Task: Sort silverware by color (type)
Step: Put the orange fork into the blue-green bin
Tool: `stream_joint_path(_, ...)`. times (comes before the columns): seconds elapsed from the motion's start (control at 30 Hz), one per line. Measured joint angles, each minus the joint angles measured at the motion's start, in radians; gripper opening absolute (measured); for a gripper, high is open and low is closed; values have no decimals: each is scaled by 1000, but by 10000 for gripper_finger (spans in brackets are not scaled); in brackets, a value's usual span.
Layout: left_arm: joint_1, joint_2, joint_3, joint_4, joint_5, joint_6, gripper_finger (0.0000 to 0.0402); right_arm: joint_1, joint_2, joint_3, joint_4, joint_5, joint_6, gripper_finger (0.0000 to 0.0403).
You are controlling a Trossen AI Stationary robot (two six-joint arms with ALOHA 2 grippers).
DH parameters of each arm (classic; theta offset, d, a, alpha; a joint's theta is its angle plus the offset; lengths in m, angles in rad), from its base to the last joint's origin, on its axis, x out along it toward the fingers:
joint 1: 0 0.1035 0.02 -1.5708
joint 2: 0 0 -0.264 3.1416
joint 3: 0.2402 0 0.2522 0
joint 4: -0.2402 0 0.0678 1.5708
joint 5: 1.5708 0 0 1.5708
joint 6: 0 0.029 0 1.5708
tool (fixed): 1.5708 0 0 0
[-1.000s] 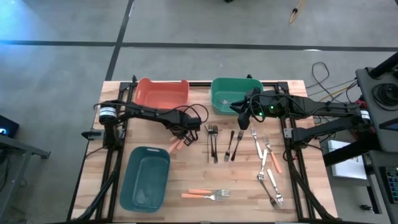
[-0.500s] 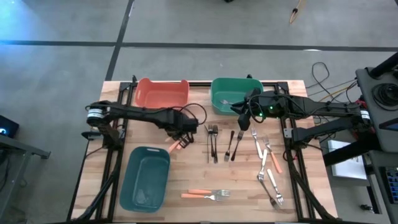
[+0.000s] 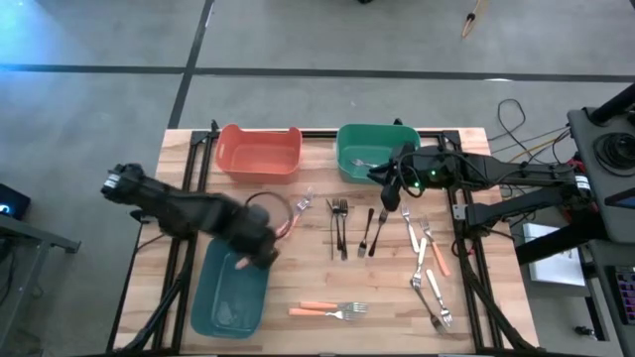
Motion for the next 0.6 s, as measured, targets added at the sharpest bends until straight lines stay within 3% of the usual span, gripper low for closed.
stream_joint_path(0.3, -320, -40, -10, -15, -35, -501, 23, 19, 0, 0, 0, -3, -32, 59)
stream_joint_path(0.47, -437, 5, -11, -14, -17, -643, 23, 19, 0, 0, 0, -2, -34, 59)
stream_joint_path(0.6, -486, 42, -14, -40, 33, -671, 23, 19, 0, 0, 1, -2, -34, 59)
